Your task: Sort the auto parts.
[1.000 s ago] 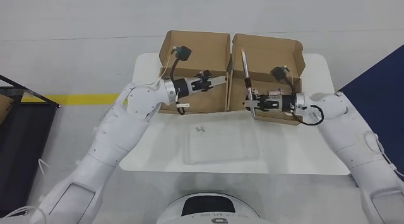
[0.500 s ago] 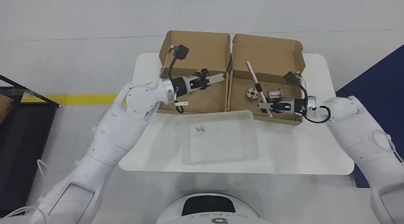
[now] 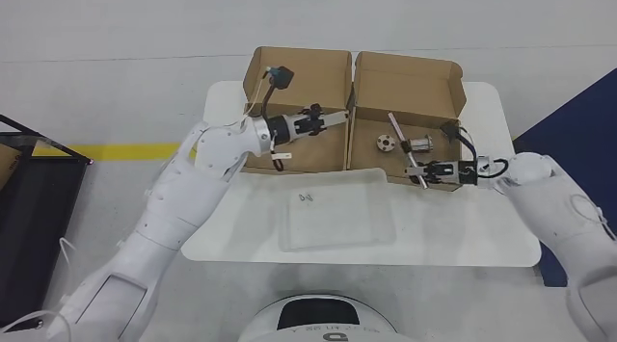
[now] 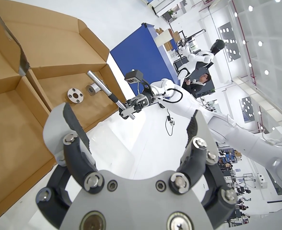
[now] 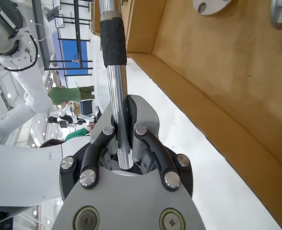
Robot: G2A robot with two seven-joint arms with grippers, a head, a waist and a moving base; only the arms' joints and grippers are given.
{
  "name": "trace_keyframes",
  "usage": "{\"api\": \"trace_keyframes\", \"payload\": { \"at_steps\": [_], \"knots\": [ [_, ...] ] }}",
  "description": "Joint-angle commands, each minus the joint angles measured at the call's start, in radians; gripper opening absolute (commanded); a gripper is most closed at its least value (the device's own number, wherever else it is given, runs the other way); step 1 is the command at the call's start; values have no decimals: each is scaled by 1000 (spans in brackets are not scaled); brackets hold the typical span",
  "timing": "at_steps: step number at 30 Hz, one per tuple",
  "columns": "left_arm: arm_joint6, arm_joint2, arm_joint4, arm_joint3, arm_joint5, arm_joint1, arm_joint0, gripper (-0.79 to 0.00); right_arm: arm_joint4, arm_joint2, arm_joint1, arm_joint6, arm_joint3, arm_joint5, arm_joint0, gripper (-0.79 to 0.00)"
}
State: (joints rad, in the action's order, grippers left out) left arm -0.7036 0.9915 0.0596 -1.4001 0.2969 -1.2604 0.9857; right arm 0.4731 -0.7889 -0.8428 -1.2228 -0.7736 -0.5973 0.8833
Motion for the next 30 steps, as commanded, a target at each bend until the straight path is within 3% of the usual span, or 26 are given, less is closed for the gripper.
{"api": "trace_keyframes", "payload": {
  "at_steps": [1,8,17,25,26,27,28,29,30],
  "knots": [
    [3,-1,3,2,-1,-1,-1,0,5,21,-14,-29,42,29,-28,-785],
    [11,3,-5,15,1,-1,2,0,-36,93,-79,-75,137,84,-118,-785],
    [7,12,-10,20,3,1,7,0,-63,138,-151,-7,272,220,-185,-785],
    [6,9,-8,20,-1,0,8,0,-57,139,-188,8,347,211,-206,-770],
    [7,8,-8,20,-2,-1,8,0,-54,137,-191,7,356,209,-207,-646],
    [8,7,-7,19,-3,-1,7,0,-54,136,-193,3,363,206,-208,-579],
    [7,6,-5,18,-3,-1,7,0,-51,134,-195,0,370,202,-208,-409],
    [6,5,-6,18,-4,-1,6,0,-47,130,-197,5,379,197,-207,-15],
    [8,5,-4,17,-3,-2,6,0,-40,124,-198,14,388,190,-207,0]
  ]
}}
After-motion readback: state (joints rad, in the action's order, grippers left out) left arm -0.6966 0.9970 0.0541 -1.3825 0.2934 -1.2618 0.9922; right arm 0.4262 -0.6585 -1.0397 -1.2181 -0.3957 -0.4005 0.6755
